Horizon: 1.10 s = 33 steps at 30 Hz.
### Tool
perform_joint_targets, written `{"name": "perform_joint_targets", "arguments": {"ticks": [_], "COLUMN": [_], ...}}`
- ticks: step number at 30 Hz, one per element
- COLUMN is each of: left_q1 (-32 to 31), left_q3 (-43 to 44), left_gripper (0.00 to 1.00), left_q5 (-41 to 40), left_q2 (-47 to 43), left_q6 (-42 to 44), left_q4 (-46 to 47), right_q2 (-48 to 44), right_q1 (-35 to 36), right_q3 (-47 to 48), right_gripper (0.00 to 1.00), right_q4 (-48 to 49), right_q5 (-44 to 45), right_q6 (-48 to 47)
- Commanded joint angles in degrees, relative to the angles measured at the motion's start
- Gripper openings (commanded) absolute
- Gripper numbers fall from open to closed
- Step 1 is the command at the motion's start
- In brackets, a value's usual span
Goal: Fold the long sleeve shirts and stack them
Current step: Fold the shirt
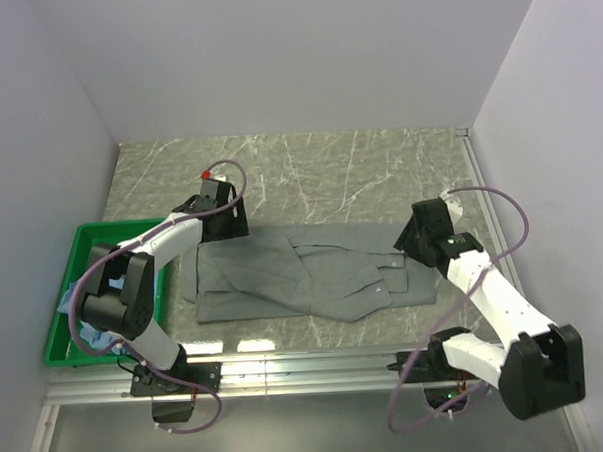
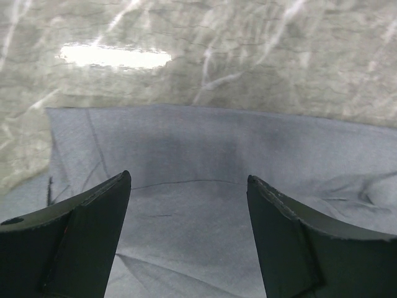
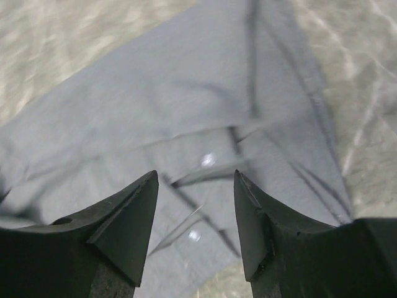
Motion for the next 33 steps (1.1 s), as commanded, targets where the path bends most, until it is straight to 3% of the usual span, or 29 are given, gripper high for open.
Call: {"name": "perform_joint_targets", "arguments": {"ticks": [1,6,12,27,33], "left_q1": [0.2,0.3,1.0,3.1,3.3], "left_q3": [1.7,1.8,2.3,3.0,3.0], "left_gripper": [0.81,0.81,0.8,0.78,0.78], "left_q5": [-3.4,-5.3,-6.4,-4.3,-4.3], "left_q2": [-0.7,0.1,2.0,5.2,6.3], "left_q6": [-1.0,-1.5,-2.6,-4.4,-4.4], "left_q4": [0.0,-0.4,-1.2,-1.1,-1.0], "right_q2": [3.5,5.9,10.0,16.4,16.4], "right_q1": [-6.4,-13.5,-16.0,-16.7,-16.8], "right_q3": [0.7,-3.8,-5.9,-7.7,-7.2], "right_gripper": [0.59,0.59,0.59,0.56,0.34], "right_q4": [3.5,10.5,15.9,21.2,20.3], "right_q5": [-4.1,-9.2,-12.6,-15.9,-13.2], "right_q6": [2.6,6.2,10.7,15.5,14.8]}}
